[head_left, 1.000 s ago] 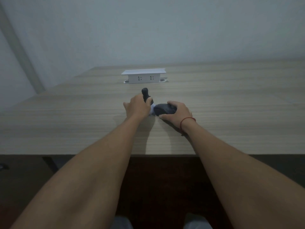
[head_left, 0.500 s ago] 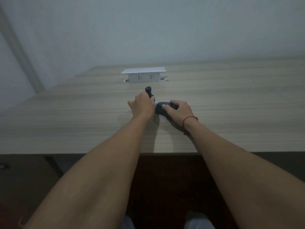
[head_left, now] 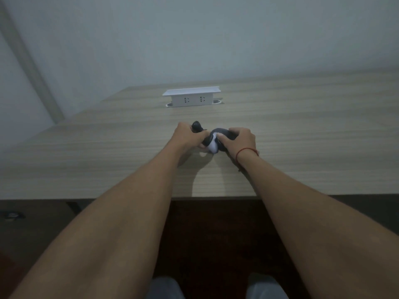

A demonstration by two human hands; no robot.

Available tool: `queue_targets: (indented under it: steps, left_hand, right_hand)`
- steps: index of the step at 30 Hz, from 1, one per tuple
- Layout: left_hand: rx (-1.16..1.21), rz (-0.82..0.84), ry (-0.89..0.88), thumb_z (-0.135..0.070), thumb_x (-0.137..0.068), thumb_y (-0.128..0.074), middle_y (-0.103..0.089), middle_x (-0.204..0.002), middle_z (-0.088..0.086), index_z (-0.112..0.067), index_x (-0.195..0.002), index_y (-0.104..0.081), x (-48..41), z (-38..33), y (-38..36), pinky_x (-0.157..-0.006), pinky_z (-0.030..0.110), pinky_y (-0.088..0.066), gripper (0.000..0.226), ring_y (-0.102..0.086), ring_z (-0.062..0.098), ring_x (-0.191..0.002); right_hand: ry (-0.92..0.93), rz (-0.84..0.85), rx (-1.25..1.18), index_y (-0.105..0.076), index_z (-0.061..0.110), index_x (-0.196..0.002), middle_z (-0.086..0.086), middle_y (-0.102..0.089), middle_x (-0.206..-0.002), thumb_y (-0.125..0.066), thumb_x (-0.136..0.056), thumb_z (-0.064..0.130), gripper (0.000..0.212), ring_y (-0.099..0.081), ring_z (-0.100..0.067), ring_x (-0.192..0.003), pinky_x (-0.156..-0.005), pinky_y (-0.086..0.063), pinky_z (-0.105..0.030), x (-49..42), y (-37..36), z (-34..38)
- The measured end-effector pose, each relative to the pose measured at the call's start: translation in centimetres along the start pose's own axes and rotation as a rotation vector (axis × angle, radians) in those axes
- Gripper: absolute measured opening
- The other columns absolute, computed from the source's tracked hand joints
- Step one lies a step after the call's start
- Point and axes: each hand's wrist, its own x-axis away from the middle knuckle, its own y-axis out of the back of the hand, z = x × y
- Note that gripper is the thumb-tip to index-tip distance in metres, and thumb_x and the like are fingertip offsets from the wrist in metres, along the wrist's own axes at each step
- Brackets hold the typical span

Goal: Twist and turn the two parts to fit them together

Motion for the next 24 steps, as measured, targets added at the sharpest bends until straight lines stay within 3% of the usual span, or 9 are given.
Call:
queue_targets:
  steps: [5,8,9,11,13,18,22,24]
  left_hand:
    - [-0.11,-0.243,-0.034,-0.033,-0.086,-0.064,-0.068,-0.108,0.018,0.001,-0.108,-0.065,0.5,0.3,-2.4,-0.08,0.033,-0.051,0.041,-0.065,0.032,-0.1]
    - [-0.079,-0.177,-0.024,-0.035,-0.087,-0.061,-0.068,-0.107,0.016,0.001,-0.11,-0.063,1.1,0.4,-2.6,-0.084,0.034,-0.054,0.043,-0.066,0.031,-0.099]
    - [-0.053,-0.1,-0.02,-0.034,-0.086,-0.063,-0.069,-0.101,0.016,0.001,-0.104,-0.065,0.9,0.4,-2.0,-0.079,0.031,-0.056,0.039,-0.069,0.027,-0.091]
    - [0.005,0.07,0.0,-0.026,-0.088,-0.066,-0.069,-0.081,0.014,-0.003,-0.086,-0.065,1.1,0.1,-0.4,-0.056,0.017,-0.055,0.024,-0.07,0.015,-0.064]
    - [-0.011,0.121,-0.003,-0.022,-0.09,-0.065,-0.067,-0.074,0.01,-0.009,-0.079,-0.063,1.4,-0.1,0.2,-0.046,0.013,-0.049,0.017,-0.066,0.013,-0.059]
    - [-0.046,-0.252,0.027,-0.033,-0.09,-0.061,-0.066,-0.117,0.017,-0.001,-0.117,-0.062,1.3,0.5,-2.7,-0.085,0.033,-0.051,0.043,-0.063,0.032,-0.107]
    - [0.007,-0.234,0.071,-0.036,-0.091,-0.057,-0.066,-0.118,0.016,-0.002,-0.12,-0.06,1.2,0.6,-3.3,-0.094,0.04,-0.052,0.045,-0.064,0.031,-0.107]
    - [0.056,-0.112,0.061,-0.033,-0.09,-0.06,-0.072,-0.1,0.015,-0.002,-0.103,-0.067,0.6,0.6,-2.3,-0.084,0.03,-0.056,0.035,-0.069,0.025,-0.091]
  right_hand:
    - [0.023,0.035,-0.027,-0.061,0.011,-0.122,-0.007,-0.064,-0.125,-0.072,-0.079,0.034,0.051,-0.058,-0.023,-0.114,-0.093,-0.044,-0.03,0.2,0.5,-0.3]
    - [0.007,-0.006,-0.023,-0.061,0.01,-0.121,-0.008,-0.064,-0.125,-0.073,-0.078,0.036,0.051,-0.058,-0.024,-0.114,-0.093,-0.043,-0.03,0.0,0.4,-0.3]
    - [-0.002,-0.02,-0.015,-0.06,0.011,-0.123,-0.009,-0.063,-0.126,-0.072,-0.079,0.036,0.052,-0.058,-0.025,-0.115,-0.094,-0.043,-0.03,-0.1,0.3,-0.2]
    - [-0.009,-0.029,0.004,-0.059,0.011,-0.125,-0.01,-0.062,-0.128,-0.071,-0.079,0.037,0.053,-0.058,-0.027,-0.115,-0.095,-0.043,-0.032,-0.2,0.1,0.0]
    - [-0.011,-0.017,0.007,-0.058,0.013,-0.125,-0.01,-0.061,-0.128,-0.07,-0.08,0.038,0.053,-0.058,-0.027,-0.116,-0.095,-0.044,-0.033,-0.1,0.2,0.0]
    - [0.035,0.072,-0.01,-0.058,0.013,-0.125,-0.007,-0.061,-0.128,-0.069,-0.081,0.036,0.05,-0.056,-0.025,-0.118,-0.101,-0.046,-0.041,0.7,0.9,-0.4]
    - [0.041,0.057,0.011,-0.056,0.012,-0.127,-0.008,-0.06,-0.13,-0.067,-0.083,0.035,0.05,-0.055,-0.026,-0.119,-0.101,-0.044,-0.039,0.5,1.0,-0.4]
    - [0.024,0.026,0.025,-0.056,0.012,-0.128,-0.009,-0.06,-0.13,-0.067,-0.083,0.037,0.052,-0.056,-0.027,-0.119,-0.1,-0.043,-0.037,0.3,0.8,-0.3]
